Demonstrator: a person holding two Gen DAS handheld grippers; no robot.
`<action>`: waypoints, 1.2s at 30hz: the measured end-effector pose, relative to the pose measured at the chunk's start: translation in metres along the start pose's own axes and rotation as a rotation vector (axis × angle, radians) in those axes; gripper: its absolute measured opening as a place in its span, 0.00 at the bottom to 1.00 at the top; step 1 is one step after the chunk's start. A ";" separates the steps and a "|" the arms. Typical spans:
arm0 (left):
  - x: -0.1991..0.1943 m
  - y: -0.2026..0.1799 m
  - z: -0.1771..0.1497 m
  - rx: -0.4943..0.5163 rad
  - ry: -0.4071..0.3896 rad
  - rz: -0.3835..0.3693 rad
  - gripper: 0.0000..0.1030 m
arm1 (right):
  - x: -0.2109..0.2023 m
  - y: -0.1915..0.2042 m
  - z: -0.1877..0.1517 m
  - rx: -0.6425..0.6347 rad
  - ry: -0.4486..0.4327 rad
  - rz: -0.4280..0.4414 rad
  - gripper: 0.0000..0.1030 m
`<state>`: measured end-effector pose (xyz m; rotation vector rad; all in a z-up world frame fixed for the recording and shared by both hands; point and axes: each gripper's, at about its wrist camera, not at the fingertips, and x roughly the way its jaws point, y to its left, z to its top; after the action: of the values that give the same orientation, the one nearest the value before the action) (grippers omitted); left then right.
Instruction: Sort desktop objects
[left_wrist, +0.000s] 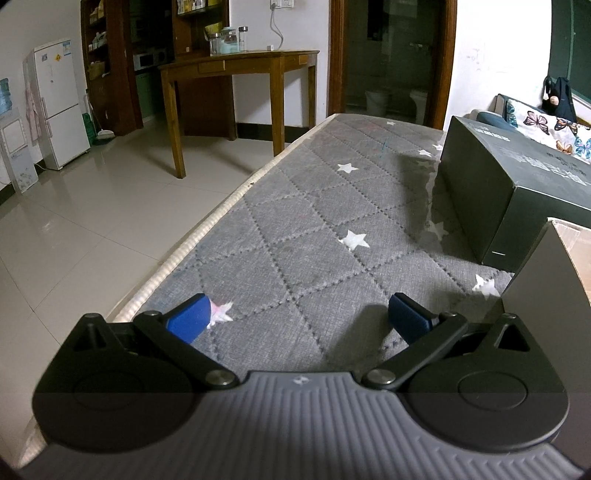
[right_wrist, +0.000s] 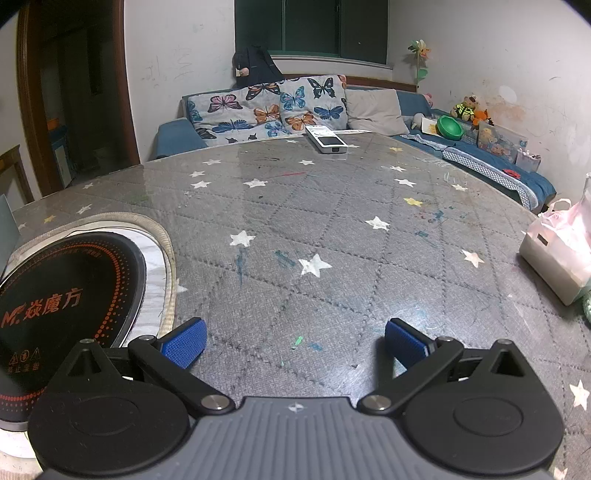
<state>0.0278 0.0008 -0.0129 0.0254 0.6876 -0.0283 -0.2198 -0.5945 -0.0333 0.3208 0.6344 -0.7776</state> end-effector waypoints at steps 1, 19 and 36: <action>0.000 0.000 0.000 0.000 0.000 0.000 1.00 | 0.000 0.000 0.000 0.000 0.000 0.000 1.00; 0.000 -0.001 0.000 0.001 0.000 0.001 1.00 | 0.000 0.000 0.000 0.000 0.000 0.000 1.00; 0.000 -0.002 0.000 0.001 0.000 0.001 1.00 | 0.000 0.002 -0.001 0.000 0.000 0.001 1.00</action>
<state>0.0276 -0.0008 -0.0130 0.0266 0.6871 -0.0280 -0.2184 -0.5924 -0.0335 0.3211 0.6344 -0.7770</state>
